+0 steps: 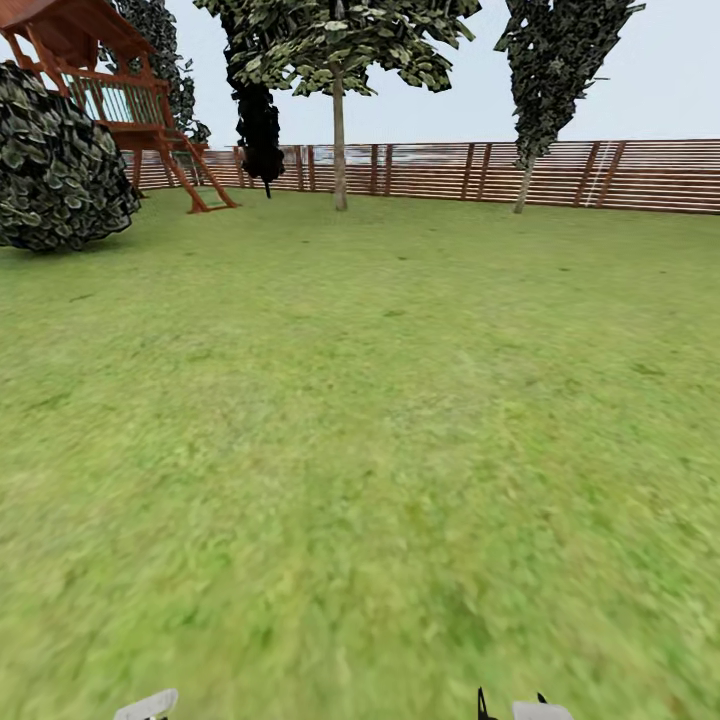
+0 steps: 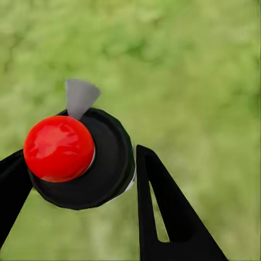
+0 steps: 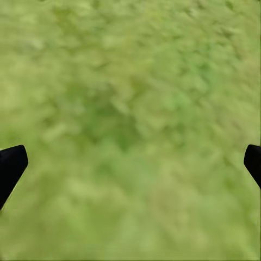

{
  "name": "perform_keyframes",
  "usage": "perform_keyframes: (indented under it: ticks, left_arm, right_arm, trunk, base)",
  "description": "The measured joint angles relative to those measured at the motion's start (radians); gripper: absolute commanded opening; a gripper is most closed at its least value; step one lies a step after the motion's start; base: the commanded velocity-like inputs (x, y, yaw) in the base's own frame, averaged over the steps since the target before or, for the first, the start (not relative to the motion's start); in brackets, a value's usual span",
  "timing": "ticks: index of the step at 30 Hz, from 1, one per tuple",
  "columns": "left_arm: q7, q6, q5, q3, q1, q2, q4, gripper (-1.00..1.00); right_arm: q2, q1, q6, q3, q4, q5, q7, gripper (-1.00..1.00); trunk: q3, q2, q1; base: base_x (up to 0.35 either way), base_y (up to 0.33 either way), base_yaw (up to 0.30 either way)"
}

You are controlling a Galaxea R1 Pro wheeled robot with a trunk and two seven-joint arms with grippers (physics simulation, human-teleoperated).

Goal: In the garden, pick up the pesticide atomizer on the floor and spray pesticide onto both trees until each tree trunk is fully covered.

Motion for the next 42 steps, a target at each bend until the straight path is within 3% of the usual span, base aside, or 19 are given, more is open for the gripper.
perform_keyframes:
  ticks: [42]
  left_arm:
    - [0.0, 0.0, 0.002, -0.001, 0.0, 0.002, 0.0, -1.0]
  right_arm:
    - [0.0, 0.0, 0.0, 0.0, 0.0, 0.0, 0.0, 1.0]
  trunk:
    - [0.0, 0.0, 0.0]
  base:
    - [0.338, 0.076, 0.0]
